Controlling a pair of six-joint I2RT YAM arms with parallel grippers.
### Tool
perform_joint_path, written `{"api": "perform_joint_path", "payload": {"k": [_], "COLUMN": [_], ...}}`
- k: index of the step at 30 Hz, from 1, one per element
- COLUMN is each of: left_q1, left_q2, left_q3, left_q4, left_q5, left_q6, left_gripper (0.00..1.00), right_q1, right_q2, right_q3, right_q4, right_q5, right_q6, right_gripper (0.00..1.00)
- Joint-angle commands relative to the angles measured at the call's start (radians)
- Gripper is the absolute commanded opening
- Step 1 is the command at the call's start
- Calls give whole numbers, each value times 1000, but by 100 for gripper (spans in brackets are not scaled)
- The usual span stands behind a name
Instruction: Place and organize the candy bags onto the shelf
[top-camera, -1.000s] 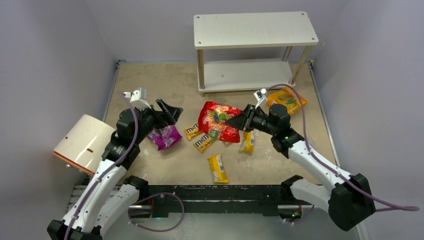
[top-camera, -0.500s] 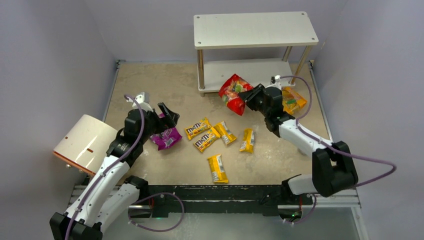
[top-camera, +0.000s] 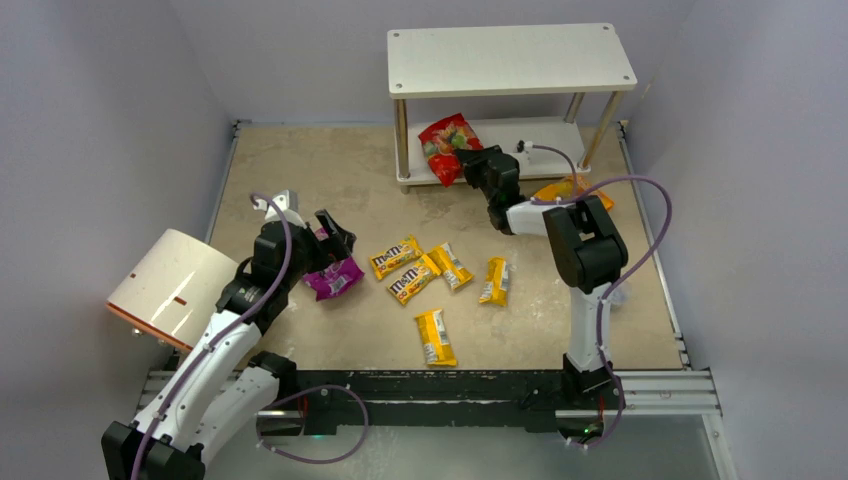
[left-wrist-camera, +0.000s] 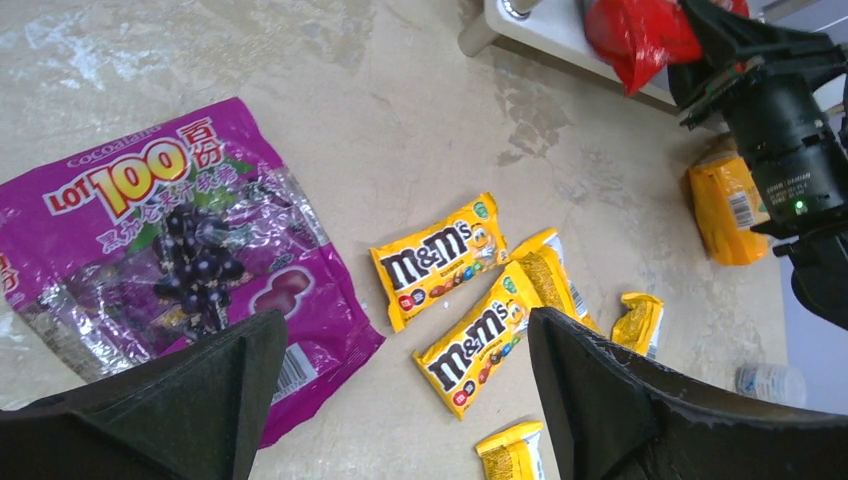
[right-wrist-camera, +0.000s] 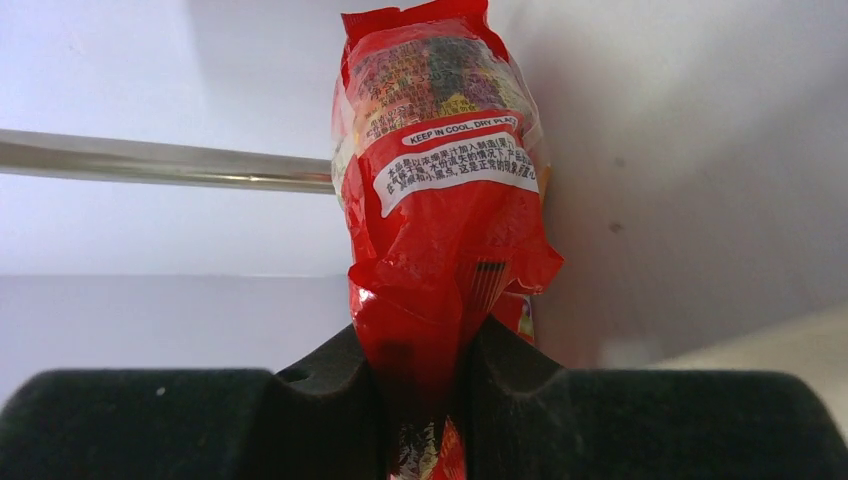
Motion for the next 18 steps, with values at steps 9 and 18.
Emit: {"api": "perform_joint_path", "payload": {"k": [9, 18], "left_q1": [4, 4], "left_q2": [22, 25], "left_q3": [19, 22], "left_q4": [-108, -121], "left_q5": [-93, -86], "left_q6": [-44, -47], "left_gripper": [95, 96], "right_q1": [140, 171], "right_q2": [137, 139], "right_q3": [222, 217], "right_q4": [35, -47], "right_q5": [246, 321], "right_q6": [163, 229], "right_gripper": [5, 26]}}
